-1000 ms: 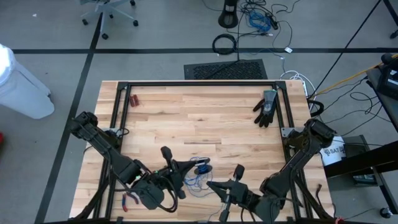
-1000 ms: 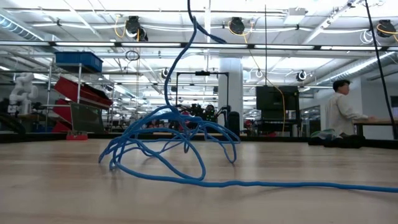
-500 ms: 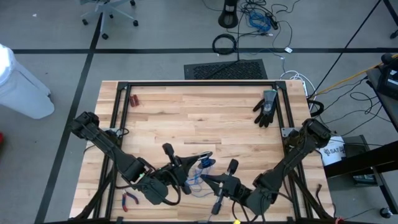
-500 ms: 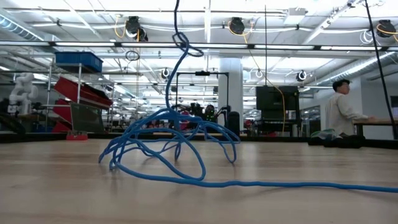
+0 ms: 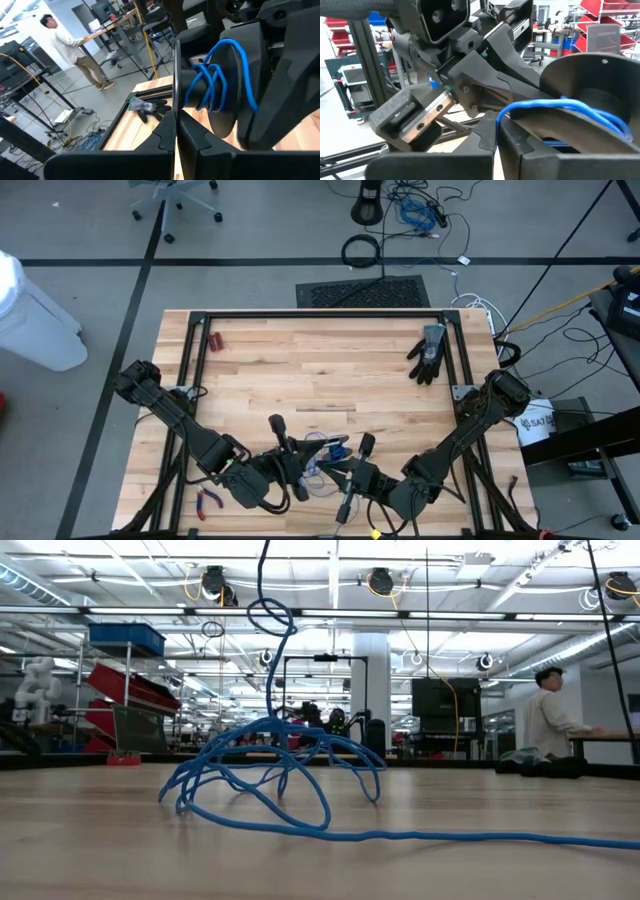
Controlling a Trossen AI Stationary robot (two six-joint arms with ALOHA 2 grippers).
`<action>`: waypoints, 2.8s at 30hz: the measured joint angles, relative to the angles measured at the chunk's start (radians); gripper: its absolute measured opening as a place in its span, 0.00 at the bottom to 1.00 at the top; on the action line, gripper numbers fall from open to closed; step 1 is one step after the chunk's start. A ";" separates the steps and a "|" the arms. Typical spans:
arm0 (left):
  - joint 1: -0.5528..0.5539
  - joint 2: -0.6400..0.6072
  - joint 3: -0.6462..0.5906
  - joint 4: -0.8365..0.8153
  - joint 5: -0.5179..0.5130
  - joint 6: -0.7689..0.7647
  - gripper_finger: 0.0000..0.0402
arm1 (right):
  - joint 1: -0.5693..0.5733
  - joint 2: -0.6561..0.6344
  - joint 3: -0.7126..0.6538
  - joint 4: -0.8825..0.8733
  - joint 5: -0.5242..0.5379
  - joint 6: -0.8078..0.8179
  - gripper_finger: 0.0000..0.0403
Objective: Coil cords
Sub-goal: Coil the blue wire onto a spool
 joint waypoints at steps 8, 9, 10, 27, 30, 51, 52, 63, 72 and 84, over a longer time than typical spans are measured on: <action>0.001 0.000 0.000 -0.003 -0.019 -0.006 0.02 | 0.001 0.000 0.000 -0.026 0.057 -0.008 0.00; 0.004 0.000 0.000 -0.009 -0.028 -0.007 0.02 | 0.001 0.000 0.000 -0.026 0.058 -0.005 0.00; 0.006 0.000 0.000 -0.014 -0.032 -0.009 0.02 | 0.001 0.000 0.000 -0.026 0.058 -0.001 0.00; 0.020 0.006 0.000 -0.053 -0.006 -0.035 0.02 | -0.013 0.000 0.000 0.013 0.050 -0.051 0.00; 0.020 0.006 0.000 -0.046 -0.007 -0.035 0.02 | -0.019 0.000 0.000 -0.002 0.049 -0.041 0.00; -0.010 -0.004 0.000 0.025 0.002 -0.036 0.02 | -0.019 0.088 0.001 -0.108 0.163 -0.006 0.05; -0.013 -0.007 0.001 0.027 0.001 -0.036 0.02 | -0.016 0.089 0.001 -0.123 0.162 0.003 0.07; -0.035 -0.025 0.002 0.022 -0.002 -0.036 0.02 | 0.086 0.090 0.000 -0.243 0.187 0.214 0.26; -0.054 -0.036 0.002 0.018 0.008 -0.035 0.02 | 0.147 0.176 0.000 -0.369 0.183 0.377 0.29; -0.068 -0.040 0.001 0.019 0.047 -0.053 0.02 | 0.063 0.414 0.000 -0.286 0.100 0.531 0.30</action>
